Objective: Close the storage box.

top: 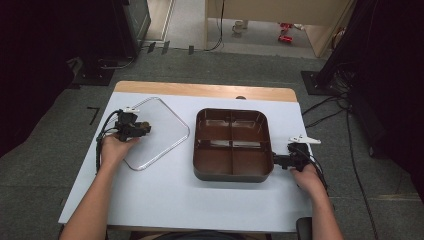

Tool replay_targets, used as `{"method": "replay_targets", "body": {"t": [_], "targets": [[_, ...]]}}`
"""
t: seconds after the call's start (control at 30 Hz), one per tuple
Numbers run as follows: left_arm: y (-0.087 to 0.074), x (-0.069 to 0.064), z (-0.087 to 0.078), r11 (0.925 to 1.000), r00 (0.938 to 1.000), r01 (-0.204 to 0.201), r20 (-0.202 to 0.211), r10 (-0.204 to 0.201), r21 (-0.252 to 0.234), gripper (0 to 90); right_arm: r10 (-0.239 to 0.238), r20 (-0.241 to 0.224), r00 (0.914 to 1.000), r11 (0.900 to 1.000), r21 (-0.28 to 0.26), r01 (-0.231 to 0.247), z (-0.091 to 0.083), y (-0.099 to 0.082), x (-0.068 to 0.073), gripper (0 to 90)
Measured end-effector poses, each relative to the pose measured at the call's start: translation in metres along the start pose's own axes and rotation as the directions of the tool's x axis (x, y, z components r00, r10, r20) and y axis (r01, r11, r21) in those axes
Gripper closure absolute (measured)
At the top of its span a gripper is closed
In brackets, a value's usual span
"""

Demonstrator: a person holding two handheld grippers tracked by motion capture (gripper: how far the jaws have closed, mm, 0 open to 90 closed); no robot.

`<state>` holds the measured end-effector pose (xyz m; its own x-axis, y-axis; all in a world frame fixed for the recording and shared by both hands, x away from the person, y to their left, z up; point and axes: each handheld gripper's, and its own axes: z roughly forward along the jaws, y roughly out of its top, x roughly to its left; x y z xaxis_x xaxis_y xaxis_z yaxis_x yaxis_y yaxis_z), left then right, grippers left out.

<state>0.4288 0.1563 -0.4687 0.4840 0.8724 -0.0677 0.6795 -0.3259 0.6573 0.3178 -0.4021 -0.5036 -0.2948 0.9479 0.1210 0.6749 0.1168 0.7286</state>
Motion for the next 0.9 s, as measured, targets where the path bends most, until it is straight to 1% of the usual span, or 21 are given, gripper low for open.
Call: {"method": "replay_targets", "body": {"t": [0.1, 0.23, 0.3, 0.43, 0.6, 0.8, 0.9], "targets": [[0.001, 0.001, -0.003, 1.0, 0.9999, 0.008, 0.008, -0.008, 0.003, 59.3, 0.001, 0.0, 1.0, 1.0, 0.0, -0.001, 0.0, 0.0, 0.0, 8.8], [0.005, 0.0, -0.01, 0.9997, 0.9995, 0.018, 0.025, -0.018, -0.014, 59.3, 0.0, 0.0, 1.0, 1.0, 0.0, 0.0, 0.0, 0.0, 0.0, 8.8], [0.007, -0.001, -0.014, 0.9998, 0.9993, 0.013, 0.036, -0.013, -0.017, 59.3, 0.0, 0.0, 1.0, 1.0, 0.0, 0.0, 0.0, 0.0, 0.0, 8.8], [0.012, -0.004, -0.023, 0.9997, 0.9987, -0.013, 0.05, 0.014, -0.023, 59.4, 0.0, 0.0, 1.0, 1.0, 0.0, 0.0, 0.0, 0.0, 0.0, 8.8], [0.019, -0.011, -0.035, 0.999, 0.9963, -0.025, 0.082, 0.028, -0.038, 59.4, 0.0, 0.0, 1.0, 1.0, 0.0, 0.0, 0.0, 0.0, 0.0, 8.8], [0.027, -0.019, -0.048, 0.9977, 0.9938, -0.041, 0.102, 0.046, -0.055, 59.4, 0.0, 0.0, 1.0, 1.0, 0.0, 0.0, 0.0, 0.0, 0.0, 8.8], [0.03, -0.023, -0.053, 0.9967, 0.9926, -0.058, 0.104, 0.064, -0.057, 59.4, 0.001, 0.0, 1.0, 1.0, 0.0, -0.001, 0.0, 0.0, 0.0, 8.8]]}}
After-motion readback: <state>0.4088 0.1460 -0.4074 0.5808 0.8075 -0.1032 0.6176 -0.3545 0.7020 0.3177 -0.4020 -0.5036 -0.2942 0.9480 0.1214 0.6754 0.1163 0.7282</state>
